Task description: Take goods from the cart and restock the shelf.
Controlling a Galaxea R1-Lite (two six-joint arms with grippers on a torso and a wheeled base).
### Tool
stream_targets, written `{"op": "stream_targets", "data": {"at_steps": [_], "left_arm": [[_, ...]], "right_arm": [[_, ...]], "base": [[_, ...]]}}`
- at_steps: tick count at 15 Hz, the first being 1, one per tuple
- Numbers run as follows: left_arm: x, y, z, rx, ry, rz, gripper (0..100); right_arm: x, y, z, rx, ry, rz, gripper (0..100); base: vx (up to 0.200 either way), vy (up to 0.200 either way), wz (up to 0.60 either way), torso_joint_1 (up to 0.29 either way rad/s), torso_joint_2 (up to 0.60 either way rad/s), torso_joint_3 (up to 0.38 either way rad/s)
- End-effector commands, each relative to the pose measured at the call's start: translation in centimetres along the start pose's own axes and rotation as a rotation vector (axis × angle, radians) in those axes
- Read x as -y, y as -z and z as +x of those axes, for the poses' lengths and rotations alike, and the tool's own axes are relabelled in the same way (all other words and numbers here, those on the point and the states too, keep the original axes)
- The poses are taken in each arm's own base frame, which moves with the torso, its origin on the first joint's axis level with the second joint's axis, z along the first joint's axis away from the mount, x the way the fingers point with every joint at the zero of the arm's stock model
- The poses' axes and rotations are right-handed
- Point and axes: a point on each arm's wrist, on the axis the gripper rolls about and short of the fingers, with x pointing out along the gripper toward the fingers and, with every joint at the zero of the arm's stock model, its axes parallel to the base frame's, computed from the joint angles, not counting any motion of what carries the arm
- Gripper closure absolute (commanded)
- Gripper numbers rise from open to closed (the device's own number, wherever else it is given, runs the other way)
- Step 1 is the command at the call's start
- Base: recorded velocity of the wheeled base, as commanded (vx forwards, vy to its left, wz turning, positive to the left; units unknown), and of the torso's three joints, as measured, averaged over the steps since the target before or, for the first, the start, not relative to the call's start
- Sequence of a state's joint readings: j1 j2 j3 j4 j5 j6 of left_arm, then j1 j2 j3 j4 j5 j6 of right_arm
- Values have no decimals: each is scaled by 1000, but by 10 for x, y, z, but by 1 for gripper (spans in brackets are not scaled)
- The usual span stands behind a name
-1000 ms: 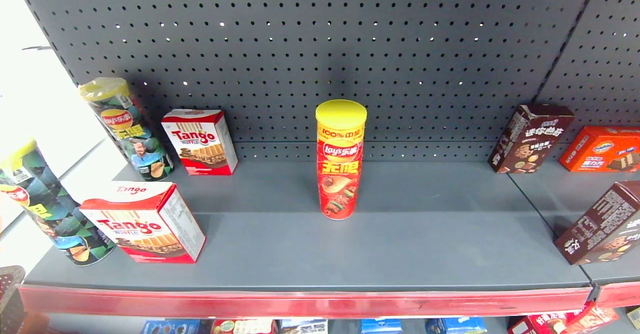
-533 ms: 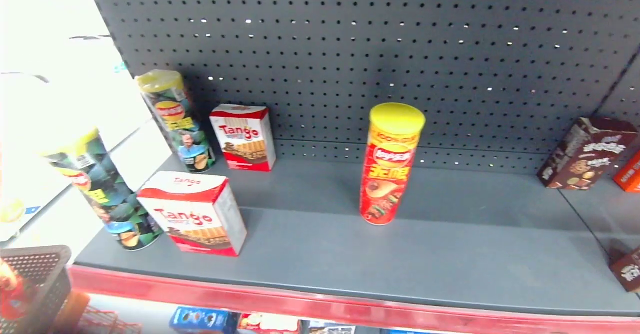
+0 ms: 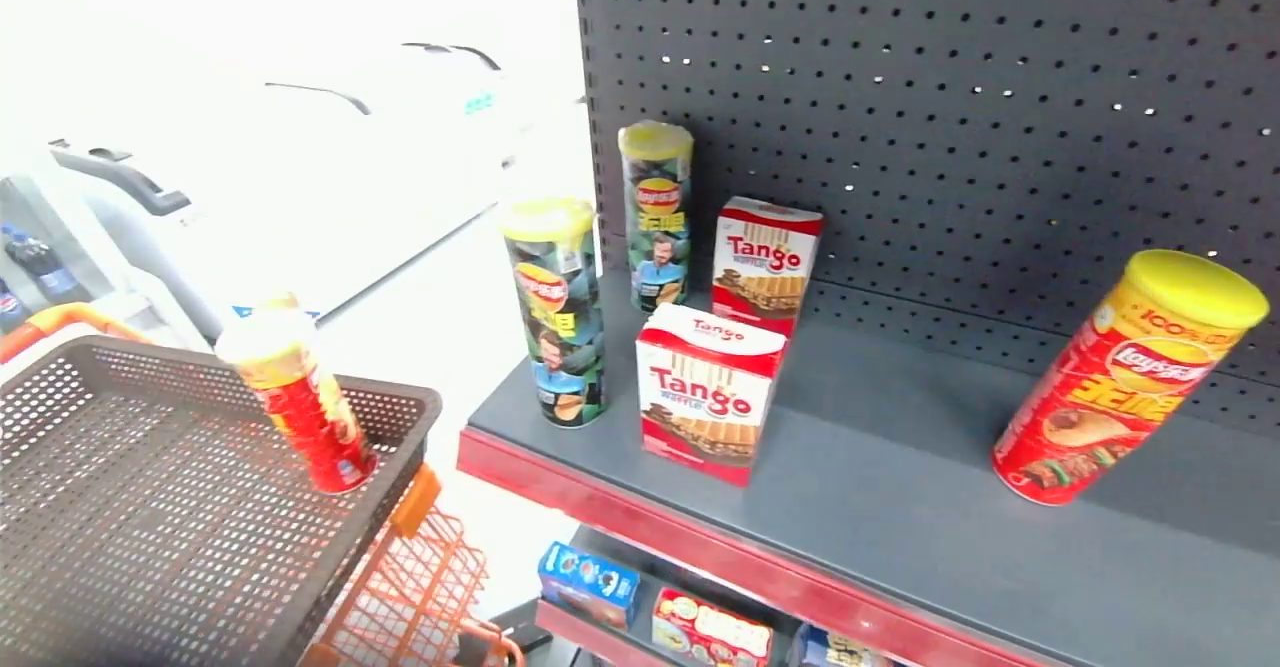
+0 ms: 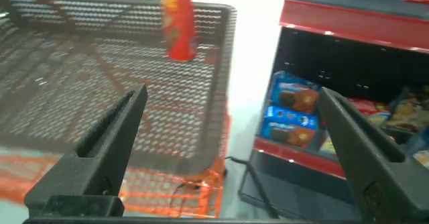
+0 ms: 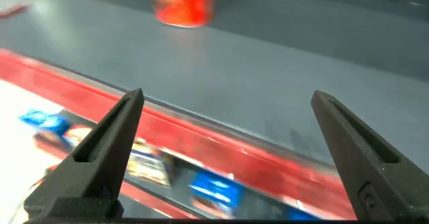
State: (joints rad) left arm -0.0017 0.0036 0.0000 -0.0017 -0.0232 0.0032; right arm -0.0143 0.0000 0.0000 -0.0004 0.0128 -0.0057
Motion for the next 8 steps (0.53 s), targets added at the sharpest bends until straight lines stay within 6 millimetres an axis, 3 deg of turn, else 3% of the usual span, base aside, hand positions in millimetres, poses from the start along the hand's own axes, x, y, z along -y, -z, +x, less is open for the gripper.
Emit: {"op": "stream_targets", "data": {"at_steps": [1, 8], "left_arm": [[0, 0, 0, -1, 0, 0, 0], [0, 0, 0, -1, 0, 0, 0]], "right_arm": [[0, 0, 0, 0, 0, 0, 0], [0, 0, 0, 0, 0, 0, 0]], "base": [[0, 0, 0, 0, 0, 0], [0, 0, 0, 0, 0, 0]]}}
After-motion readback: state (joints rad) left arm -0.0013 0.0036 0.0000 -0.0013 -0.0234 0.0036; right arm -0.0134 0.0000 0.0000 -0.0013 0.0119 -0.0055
